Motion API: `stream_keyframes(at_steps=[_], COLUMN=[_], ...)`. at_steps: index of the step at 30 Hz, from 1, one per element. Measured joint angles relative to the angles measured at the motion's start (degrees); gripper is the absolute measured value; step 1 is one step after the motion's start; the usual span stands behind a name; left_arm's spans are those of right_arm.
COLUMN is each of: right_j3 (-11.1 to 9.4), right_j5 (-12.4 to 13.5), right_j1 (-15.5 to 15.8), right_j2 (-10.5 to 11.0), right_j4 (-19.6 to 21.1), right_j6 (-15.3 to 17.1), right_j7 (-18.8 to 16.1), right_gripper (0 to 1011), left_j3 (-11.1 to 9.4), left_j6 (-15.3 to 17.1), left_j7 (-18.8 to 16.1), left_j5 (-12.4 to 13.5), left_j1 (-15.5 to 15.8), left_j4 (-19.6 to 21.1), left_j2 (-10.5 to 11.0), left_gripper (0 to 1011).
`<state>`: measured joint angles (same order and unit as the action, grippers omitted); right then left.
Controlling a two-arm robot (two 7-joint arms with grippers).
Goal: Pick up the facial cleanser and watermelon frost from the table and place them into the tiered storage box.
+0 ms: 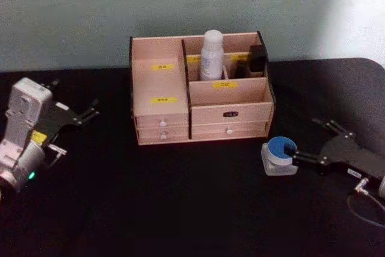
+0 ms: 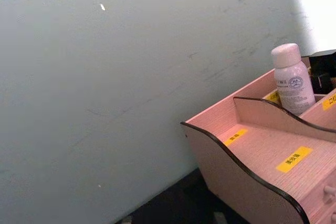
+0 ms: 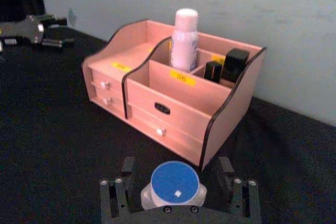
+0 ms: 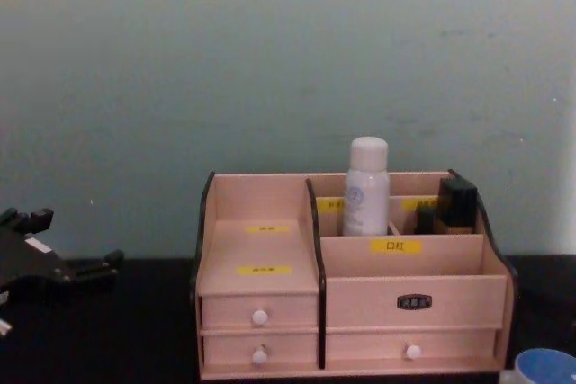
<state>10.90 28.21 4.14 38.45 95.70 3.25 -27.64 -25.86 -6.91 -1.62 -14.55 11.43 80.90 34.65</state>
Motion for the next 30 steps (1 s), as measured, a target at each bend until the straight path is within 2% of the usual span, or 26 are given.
stream_keyframes(at_steps=[5,15,30], right_j3=[0.98,3.28,5.21], right_j5=[-0.90,-3.04,-3.60], right_j1=[-0.24,-2.92,-5.69], right_j2=[-0.03,-1.38,-2.54], right_j4=[-0.93,-4.60,-7.56], right_j6=[0.04,0.47,2.45], right_j7=[0.27,0.46,-0.32], right_gripper=[1000,1000,1000], left_j3=[0.00,0.00,0.00], left_j6=[0.00,0.00,0.00], left_j7=[0.00,0.00,0.00], left_j5=[0.00,0.00,0.00], left_j1=[0.00,0.00,0.00], left_j4=[0.00,0.00,0.00], left_j2=[0.00,0.00,0.00], left_gripper=[1001,1001,1001])
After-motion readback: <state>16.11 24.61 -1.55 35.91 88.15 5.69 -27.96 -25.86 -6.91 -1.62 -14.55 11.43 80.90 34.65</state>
